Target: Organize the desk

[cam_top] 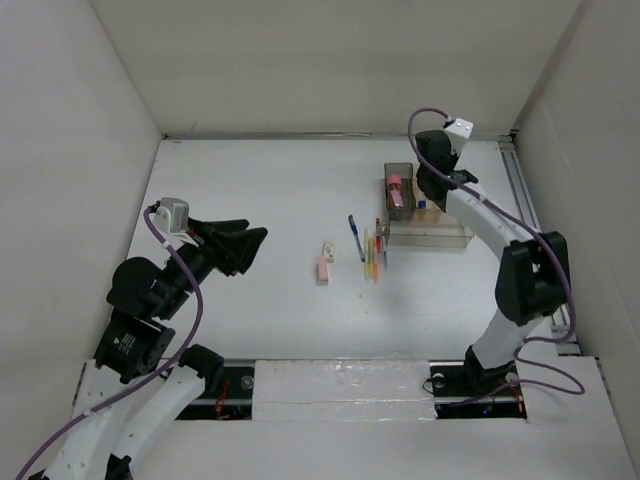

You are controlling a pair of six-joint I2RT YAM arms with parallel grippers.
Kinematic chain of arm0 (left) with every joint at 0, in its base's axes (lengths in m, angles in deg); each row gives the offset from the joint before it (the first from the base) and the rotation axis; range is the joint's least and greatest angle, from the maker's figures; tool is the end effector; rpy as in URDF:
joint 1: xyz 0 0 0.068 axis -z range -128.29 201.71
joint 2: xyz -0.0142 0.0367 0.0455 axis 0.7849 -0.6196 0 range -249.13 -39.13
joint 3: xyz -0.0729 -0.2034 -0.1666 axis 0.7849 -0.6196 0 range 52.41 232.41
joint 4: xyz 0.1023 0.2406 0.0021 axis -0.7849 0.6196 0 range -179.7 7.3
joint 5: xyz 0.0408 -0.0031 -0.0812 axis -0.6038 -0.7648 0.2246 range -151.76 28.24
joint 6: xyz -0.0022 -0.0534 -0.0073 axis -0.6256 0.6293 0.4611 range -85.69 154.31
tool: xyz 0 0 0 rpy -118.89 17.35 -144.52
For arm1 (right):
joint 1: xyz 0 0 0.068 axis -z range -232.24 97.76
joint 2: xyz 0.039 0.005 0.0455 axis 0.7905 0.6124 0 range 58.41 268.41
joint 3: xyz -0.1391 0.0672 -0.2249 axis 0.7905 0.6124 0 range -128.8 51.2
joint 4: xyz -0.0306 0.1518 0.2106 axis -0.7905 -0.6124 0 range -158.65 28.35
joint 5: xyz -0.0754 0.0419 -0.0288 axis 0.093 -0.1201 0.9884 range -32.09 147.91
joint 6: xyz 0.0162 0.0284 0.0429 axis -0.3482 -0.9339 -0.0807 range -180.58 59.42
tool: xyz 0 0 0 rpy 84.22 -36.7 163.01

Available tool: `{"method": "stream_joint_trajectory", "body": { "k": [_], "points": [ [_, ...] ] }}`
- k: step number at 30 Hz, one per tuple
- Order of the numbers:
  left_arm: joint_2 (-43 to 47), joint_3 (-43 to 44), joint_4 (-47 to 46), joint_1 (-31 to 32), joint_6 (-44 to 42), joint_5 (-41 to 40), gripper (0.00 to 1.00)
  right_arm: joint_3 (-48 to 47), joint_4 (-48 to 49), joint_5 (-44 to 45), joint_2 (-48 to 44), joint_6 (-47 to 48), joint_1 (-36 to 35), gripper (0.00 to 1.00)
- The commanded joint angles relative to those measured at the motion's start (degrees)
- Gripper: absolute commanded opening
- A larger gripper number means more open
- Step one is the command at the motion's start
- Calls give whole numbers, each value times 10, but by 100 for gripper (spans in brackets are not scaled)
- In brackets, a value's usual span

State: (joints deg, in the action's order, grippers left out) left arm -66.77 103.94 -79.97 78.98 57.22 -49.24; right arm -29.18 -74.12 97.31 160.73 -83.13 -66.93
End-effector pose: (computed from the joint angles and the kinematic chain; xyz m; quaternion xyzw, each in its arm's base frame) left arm 0.0776 -0.0488 0.4166 0.1092 0.6072 -0.3932 0.6817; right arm 0.4021 0.0820 0.2782 0.2138 0.8201 -0.1423 0.5113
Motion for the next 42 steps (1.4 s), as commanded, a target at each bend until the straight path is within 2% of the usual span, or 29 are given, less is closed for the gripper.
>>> {"method": "stream_joint_trajectory", "body": {
  "k": [1,5,9,11,13,14,19,28,36,42],
  "points": [
    [-5,9,-17,2,-8,-4,50,39,-7,-72,-87,-92,-98,0],
    [-4,8,-18,2,-8,-2,50,123,14,-128,-137,-134,-189,0],
    [0,8,-17,2,-9,-6,50,195,-12,-98,-129,-189,-265,0],
    [0,9,-17,2,-9,-7,50,214,-19,-78,-126,-210,-272,0],
    [-3,8,-17,2,-9,-6,50,238,-22,-58,-131,-233,-272,4],
    [-5,9,-17,2,-9,-3,50,256,-28,-69,-144,-260,-262,10],
    [-12,8,-17,2,-8,1,50,290,-11,-143,-178,-267,-210,25],
    [-14,4,-21,2,-7,4,50,290,10,-189,-123,-272,-184,29],
    [-13,4,-22,2,-7,5,50,276,17,-187,-96,-269,-156,29],
    [-12,3,-22,2,-7,7,50,261,10,-184,-81,-265,-161,29]
  ]
}}
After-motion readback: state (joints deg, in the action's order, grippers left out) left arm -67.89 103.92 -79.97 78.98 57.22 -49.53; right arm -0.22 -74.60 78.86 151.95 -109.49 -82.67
